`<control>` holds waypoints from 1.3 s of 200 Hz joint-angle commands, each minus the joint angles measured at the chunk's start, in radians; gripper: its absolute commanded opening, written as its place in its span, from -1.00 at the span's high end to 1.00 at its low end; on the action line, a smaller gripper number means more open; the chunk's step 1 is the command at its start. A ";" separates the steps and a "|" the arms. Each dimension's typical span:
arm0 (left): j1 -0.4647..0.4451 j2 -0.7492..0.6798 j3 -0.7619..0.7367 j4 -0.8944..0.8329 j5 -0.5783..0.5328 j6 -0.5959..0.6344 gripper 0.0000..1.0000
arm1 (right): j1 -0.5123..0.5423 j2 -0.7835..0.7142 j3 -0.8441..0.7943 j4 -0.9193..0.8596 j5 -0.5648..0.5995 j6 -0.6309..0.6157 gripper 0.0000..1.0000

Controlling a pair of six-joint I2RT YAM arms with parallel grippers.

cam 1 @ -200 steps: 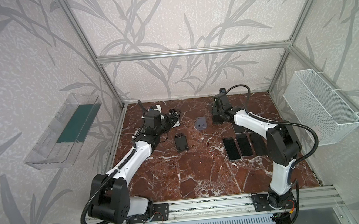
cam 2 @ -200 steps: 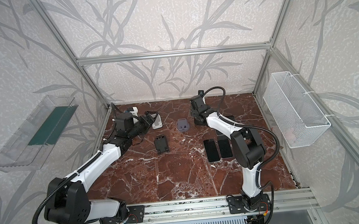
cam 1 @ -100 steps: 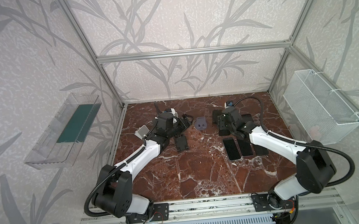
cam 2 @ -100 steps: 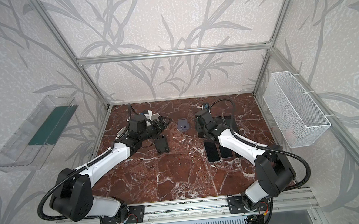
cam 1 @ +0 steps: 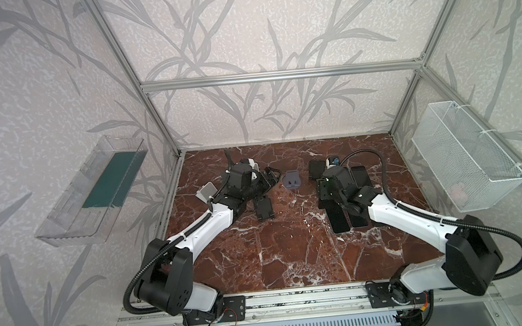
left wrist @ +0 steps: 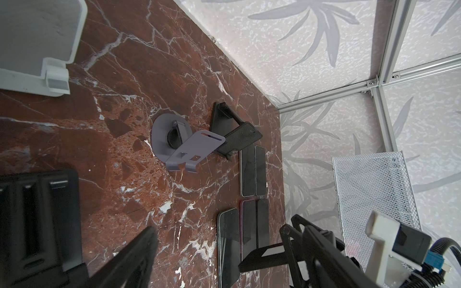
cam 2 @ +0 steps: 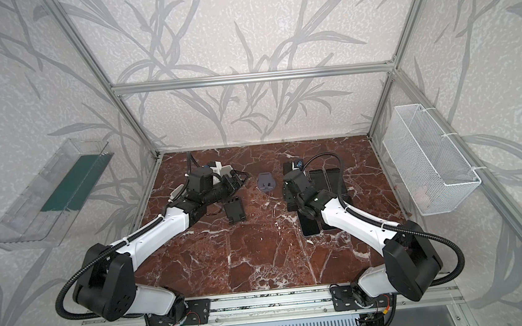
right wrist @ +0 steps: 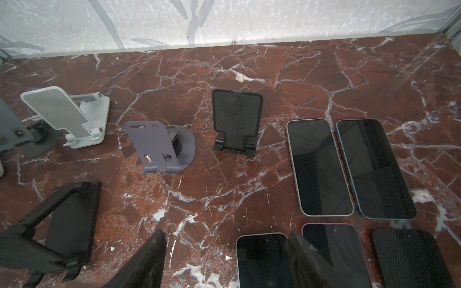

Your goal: Remove the phone from the phone stand

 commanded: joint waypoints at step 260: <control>0.174 -0.064 -0.007 0.021 0.014 -0.069 -0.80 | 0.131 0.264 0.049 -0.090 -0.142 0.100 -0.27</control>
